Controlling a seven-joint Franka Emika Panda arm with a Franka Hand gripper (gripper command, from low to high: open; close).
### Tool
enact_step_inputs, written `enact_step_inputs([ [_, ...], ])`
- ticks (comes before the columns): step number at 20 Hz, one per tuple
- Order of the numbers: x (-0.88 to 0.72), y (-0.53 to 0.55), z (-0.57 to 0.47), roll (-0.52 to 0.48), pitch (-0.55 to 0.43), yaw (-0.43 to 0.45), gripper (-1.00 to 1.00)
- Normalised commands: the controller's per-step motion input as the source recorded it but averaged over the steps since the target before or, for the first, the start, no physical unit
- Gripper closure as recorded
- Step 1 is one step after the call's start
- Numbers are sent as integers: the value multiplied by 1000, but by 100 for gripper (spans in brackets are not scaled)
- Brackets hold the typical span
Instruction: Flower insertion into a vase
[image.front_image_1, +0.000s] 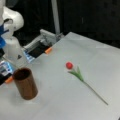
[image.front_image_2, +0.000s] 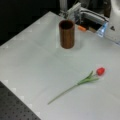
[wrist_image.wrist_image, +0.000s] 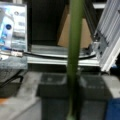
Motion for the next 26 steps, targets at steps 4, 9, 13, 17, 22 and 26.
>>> enact_step_inputs([
  [4, 249, -158, 122, -108, 480, -127, 100],
  [9, 226, -83, 89, -174, 498, -71, 100],
  [13, 265, -30, 57, -212, 488, -80, 100],
  [17, 344, -39, 65, -198, 514, -102, 100],
  [22, 363, -130, 65, -141, 405, -136, 100],
  [26, 311, -208, 46, -95, 276, -127, 100],
])
